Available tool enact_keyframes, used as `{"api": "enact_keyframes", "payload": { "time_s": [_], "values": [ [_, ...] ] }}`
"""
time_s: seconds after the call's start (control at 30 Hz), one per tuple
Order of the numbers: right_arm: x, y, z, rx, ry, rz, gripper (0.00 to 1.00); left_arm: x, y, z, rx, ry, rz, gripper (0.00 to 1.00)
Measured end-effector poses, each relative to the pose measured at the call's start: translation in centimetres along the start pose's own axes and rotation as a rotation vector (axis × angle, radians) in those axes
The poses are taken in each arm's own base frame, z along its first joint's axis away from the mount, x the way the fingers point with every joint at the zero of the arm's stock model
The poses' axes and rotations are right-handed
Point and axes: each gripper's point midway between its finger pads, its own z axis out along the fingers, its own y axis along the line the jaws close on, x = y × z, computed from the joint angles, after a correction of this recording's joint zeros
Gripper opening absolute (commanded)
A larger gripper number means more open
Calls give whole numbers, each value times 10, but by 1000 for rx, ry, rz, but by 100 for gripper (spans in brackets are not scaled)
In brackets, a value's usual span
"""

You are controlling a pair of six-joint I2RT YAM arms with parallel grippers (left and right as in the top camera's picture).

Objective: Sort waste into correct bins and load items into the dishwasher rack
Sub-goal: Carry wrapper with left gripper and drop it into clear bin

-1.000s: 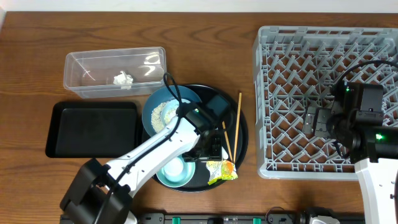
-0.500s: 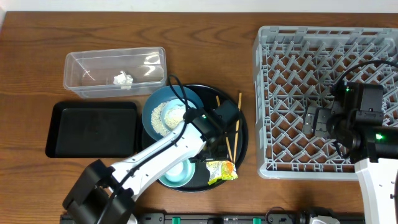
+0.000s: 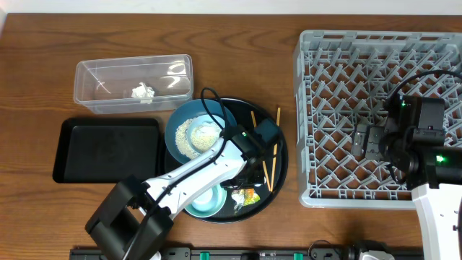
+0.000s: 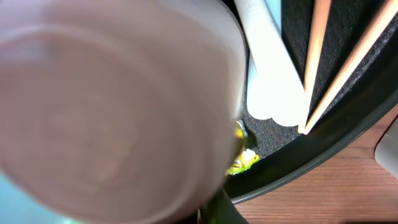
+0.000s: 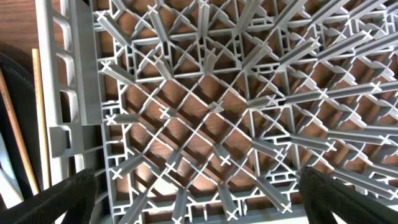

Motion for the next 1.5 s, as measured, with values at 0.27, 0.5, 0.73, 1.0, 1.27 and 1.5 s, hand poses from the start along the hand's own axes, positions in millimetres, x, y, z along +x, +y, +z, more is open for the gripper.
{"api": "enact_keyframes", "payload": {
  "time_s": [0.27, 0.5, 0.73, 1.0, 1.27, 1.5],
  "values": [
    [1, 0, 0, 0, 2, 0, 99, 12, 14, -6, -47, 39, 18, 6],
    [1, 0, 0, 0, 4, 0, 99, 1, 2, -66, 121, -109, 105, 6],
    [1, 0, 0, 0, 4, 2, 99, -43, 43, -126, 221, -309, 22, 6],
    [1, 0, 0, 0, 3, 3, 99, -160, 135, -187, 241, -709, -224, 6],
    [1, 0, 0, 0, 4, 4, 99, -236, 212, -199, 200, -899, -391, 6],
    [1, 0, 0, 0, 4, 6, 99, -272, 218, -155, 197, -846, -401, 11]
  ]
}}
